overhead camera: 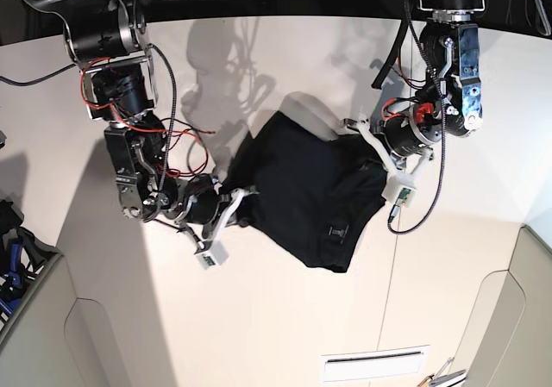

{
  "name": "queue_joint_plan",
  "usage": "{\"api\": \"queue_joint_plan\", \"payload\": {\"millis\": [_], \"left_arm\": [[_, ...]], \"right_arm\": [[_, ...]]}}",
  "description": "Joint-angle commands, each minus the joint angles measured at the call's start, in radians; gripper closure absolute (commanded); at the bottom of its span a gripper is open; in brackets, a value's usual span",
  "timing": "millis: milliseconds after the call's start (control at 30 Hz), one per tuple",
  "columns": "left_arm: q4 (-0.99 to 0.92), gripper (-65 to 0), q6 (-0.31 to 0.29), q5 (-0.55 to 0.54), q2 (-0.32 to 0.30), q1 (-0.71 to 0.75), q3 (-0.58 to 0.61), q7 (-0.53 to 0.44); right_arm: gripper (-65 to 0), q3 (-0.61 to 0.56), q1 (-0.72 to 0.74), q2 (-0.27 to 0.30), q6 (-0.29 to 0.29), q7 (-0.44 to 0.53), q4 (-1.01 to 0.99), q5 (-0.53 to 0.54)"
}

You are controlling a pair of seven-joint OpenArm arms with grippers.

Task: Fold the T-shirt properly

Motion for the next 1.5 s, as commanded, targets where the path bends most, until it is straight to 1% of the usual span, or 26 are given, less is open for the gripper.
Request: {"api": "queue_joint_plan", "payload": {"millis": [0, 100, 200, 300, 500, 633, 733, 833, 867, 933, 1067, 1133, 1200, 1267, 1467], "left_arm": [[0.018, 0.0, -0.002, 0.011, -0.005, -0.025, -0.001, -0.024], [0.016, 0.0, 0.032, 0.077, -0.008, -0.05, -0.001, -0.025], [0.016, 0.0, 0.034, 0.08, -0.018, -0.055, -0.001, -0.029], [0.013, 0.0, 0.034, 0.083, -0.023, -0.051, -0.001, -0.028], [0.013, 0.0, 0.034, 0.076, -0.022, -0.058, -0.001, -0.029], [0.012, 0.0, 0.034, 0.069, -0.022, -0.058, -0.001, -0.029], [0.013, 0.0, 0.04, 0.069, -0.023, -0.06, -0.001, -0.029], [0.029, 0.0, 0.075, 0.061, -0.034, -0.063, -0.003, -0.029], [0.046, 0.0, 0.075, 0.053, -0.043, -0.061, -0.008, -0.027], [0.097, 0.0, 0.075, 0.037, -0.061, -0.047, -0.024, -0.009], [0.233, 0.0, 0.075, -0.004, -0.098, 0.035, -0.077, 0.054], [0.294, 0.0, 0.074, -0.02, -0.106, 0.101, -0.114, 0.063], [0.352, 0.0, 0.074, -0.021, -0.106, 0.178, -0.156, 0.062], [0.403, 0.0, 0.074, -0.021, -0.106, 0.264, -0.203, 0.065], [0.494, 0.0, 0.075, -0.036, -0.105, 0.509, -0.38, 0.1]], "right_arm": [[0.0, -0.005, 0.025, 0.003, 0.008, -0.005, 0.015, 0.021], [0.0, -0.007, 0.01, 0.004, 0.009, -0.066, 0.018, 0.073], [0.0, -0.007, -0.035, 0.003, 0.012, -0.127, 0.052, 0.137], [0.0, -0.007, -0.124, 0.004, 0.011, -0.155, 0.137, 0.18], [0.0, -0.007, -0.331, 0.008, 0.011, -0.165, 0.382, 0.179], [0.0, -0.006, -0.438, 0.007, 0.011, -0.167, 0.526, 0.179], [0.0, -0.006, -0.48, 0.007, 0.01, -0.167, 0.597, 0.167], [0.0, 0.005, -0.488, 0.007, 0.0, -0.175, 0.647, 0.117], [0.0, 0.016, -0.488, 0.007, -0.001, -0.185, 0.664, 0.106], [0.0, 0.05, -0.488, 0.007, 0.0, -0.227, 0.704, 0.105], [0.0, 0.147, -0.489, 0.01, 0.0, -0.379, 0.795, 0.14], [0.0, 0.196, -0.497, 0.029, 0.001, -0.44, 0.84, 0.196], [0.0, 0.235, -0.522, 0.07, 0.001, -0.466, 0.884, 0.265], [0.0, 0.261, -0.566, 0.117, 0.001, -0.466, 0.928, 0.309], [0.0, 0.274, -0.754, 0.241, 0.001, -0.467, 1.031, 0.37]]}}
